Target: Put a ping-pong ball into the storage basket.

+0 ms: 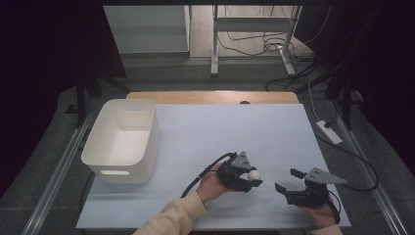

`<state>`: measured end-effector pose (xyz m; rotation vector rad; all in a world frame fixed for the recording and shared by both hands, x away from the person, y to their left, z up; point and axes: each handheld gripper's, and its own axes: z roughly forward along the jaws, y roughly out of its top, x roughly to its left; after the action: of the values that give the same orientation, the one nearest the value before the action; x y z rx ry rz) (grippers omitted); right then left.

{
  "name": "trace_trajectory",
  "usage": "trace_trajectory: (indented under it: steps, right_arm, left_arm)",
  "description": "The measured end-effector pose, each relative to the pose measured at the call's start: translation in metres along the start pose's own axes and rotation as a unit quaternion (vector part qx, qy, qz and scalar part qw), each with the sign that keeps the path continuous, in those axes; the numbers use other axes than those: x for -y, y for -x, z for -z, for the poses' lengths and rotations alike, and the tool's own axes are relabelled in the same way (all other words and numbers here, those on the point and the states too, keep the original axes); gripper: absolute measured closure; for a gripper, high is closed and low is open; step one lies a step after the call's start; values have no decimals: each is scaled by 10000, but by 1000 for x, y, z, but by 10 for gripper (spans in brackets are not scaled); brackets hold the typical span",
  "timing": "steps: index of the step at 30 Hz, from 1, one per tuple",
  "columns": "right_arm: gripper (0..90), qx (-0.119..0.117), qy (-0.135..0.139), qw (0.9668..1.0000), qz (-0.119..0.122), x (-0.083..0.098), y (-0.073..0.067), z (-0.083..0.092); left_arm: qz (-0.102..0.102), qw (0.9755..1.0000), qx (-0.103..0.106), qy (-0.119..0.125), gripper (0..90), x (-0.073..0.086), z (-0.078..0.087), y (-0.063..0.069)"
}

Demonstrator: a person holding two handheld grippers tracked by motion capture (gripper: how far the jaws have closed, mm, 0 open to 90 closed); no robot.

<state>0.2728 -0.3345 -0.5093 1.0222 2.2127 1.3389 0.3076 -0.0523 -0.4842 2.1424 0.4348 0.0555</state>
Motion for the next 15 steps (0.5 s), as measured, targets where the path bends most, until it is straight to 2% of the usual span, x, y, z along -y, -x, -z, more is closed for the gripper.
trace_trajectory:
  steps: [9,15]
  right_arm:
    - [142,-3,-4,10000,-2,0,1,0]
    - [142,3,-4,10000,2,0,1,0]
  left_arm:
    - [49,9999,-48,94,509,0,8,-6]
    - [189,9995,-75,233,509,0,15,-10]
